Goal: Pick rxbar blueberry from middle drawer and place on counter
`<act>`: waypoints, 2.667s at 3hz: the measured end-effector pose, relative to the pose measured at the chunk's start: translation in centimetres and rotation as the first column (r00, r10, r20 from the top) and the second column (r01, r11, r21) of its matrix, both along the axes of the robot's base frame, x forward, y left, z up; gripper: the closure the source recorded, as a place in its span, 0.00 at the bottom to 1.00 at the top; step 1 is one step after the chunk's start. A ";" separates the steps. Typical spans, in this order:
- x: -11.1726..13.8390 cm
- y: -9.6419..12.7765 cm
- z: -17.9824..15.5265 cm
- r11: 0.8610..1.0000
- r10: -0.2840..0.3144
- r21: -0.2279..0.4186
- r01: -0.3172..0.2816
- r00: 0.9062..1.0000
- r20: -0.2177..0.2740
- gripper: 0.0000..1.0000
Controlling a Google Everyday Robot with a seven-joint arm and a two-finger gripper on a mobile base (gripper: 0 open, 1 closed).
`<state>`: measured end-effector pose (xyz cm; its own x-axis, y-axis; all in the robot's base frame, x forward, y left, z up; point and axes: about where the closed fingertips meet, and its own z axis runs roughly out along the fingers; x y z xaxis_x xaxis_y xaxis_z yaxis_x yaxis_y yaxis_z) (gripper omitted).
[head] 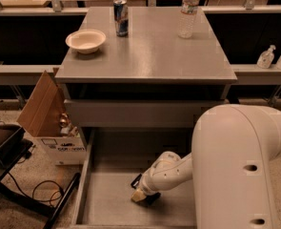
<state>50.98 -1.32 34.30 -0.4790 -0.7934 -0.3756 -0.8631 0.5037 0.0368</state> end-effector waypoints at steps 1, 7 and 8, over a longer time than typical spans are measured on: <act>0.0 0.0 0.9 1.000 0.000 0.000 0.000 1.000 0.000 0.96; 3.7 -0.3 22.9 0.956 -0.084 0.286 0.071 0.996 0.035 1.00; 6.3 -2.5 33.8 0.961 -0.005 0.272 -0.038 0.988 0.157 1.00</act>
Offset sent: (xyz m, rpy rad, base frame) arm -0.0002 0.0001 0.0091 0.0000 -0.0001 -0.0001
